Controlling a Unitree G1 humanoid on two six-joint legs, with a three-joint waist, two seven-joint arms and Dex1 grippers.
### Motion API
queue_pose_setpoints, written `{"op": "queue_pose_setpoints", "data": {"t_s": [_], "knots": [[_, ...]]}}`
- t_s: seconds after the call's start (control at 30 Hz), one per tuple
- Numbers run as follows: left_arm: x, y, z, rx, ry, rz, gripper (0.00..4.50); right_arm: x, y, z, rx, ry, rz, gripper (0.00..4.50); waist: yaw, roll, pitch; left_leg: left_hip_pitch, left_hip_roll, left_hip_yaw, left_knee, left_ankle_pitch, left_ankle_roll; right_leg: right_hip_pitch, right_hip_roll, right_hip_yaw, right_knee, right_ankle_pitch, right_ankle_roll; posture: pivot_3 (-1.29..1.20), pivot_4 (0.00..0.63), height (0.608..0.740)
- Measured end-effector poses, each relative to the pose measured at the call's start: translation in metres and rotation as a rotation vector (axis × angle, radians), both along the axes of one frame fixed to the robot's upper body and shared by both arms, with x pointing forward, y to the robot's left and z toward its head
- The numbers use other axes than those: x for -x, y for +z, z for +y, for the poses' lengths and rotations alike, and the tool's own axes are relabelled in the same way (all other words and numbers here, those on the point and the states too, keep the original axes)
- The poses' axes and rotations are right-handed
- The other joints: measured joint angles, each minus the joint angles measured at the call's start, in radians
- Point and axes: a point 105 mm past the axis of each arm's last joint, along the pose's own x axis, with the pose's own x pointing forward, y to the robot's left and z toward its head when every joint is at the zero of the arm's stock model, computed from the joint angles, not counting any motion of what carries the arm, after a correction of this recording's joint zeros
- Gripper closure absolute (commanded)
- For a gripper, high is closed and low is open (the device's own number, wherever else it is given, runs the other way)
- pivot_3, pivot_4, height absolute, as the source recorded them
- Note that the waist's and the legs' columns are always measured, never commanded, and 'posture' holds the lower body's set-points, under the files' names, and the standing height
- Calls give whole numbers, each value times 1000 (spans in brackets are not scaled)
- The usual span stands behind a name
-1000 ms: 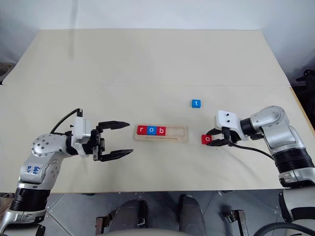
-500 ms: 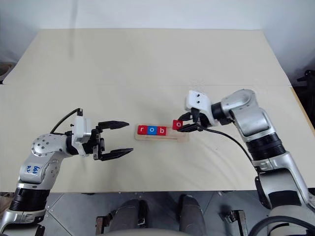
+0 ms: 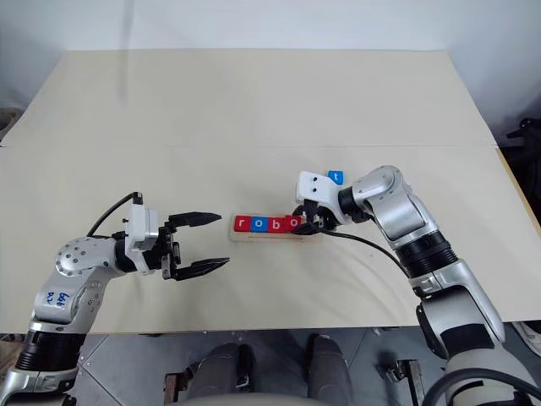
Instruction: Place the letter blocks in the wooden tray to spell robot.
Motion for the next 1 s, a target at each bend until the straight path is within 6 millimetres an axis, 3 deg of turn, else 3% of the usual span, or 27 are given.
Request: {"op": "queue_pose_setpoints", "data": {"t_s": [0.13, 0.27, 0.37, 0.6, 0.77, 0.87, 1.0], "knots": [[-1, 1, 1, 2, 9, -6, 0, 1, 0, 1, -5, 9, 11, 64, 0, 0, 0, 0, 0, 0, 0, 0, 0, 0, 0, 0, 0, 0, 0, 0, 150, 740], [-1, 2, 1, 2, 11, -8, 0, 7, 6, 2, -56, 35, 30, 64, 0, 0, 0, 0, 0, 0, 0, 0, 0, 0, 0, 0, 0, 0, 0, 0, 150, 740], [-1, 2, 2, 3, 14, -11, 0, 9, 14, -10, -78, 21, 18, 64, 3, 0, 0, 0, 0, 0, 0, 0, 0, 0, 0, 0, 0, 0, 0, 0, 150, 740], [0, 2, 4, 4, 23, -14, 0, 8, 10, -70, -167, -216, -10, 64, 4, 0, 0, 0, 0, 0, 0, 0, 0, 0, 0, 0, 0, 0, 0, 0, 150, 740], [-3, 1, 9, 11, 52, -12, 0, 28, 0, -135, -354, -505, -111, 64, 16, 0, 0, 0, 0, -1, -1, 0, 0, 1, 0, -1, -2, 0, 0, 0, 150, 740], [-7, 0, 14, 17, 73, -3, 0, 49, -12, -152, -416, -586, -136, 64, 17, 0, 0, 2, 0, 0, -1, 0, 0, 2, 0, 0, -2, 0, 0, 0, 150, 740], [-8, 0, 15, 18, 73, -7, 0, 60, -19, -161, -454, -648, -169, 64, 3, 0, 0, 5, 0, 1, -1, 0, 0, 3, 0, 1, -2, 0, -1, 0, 150, 740]]}}
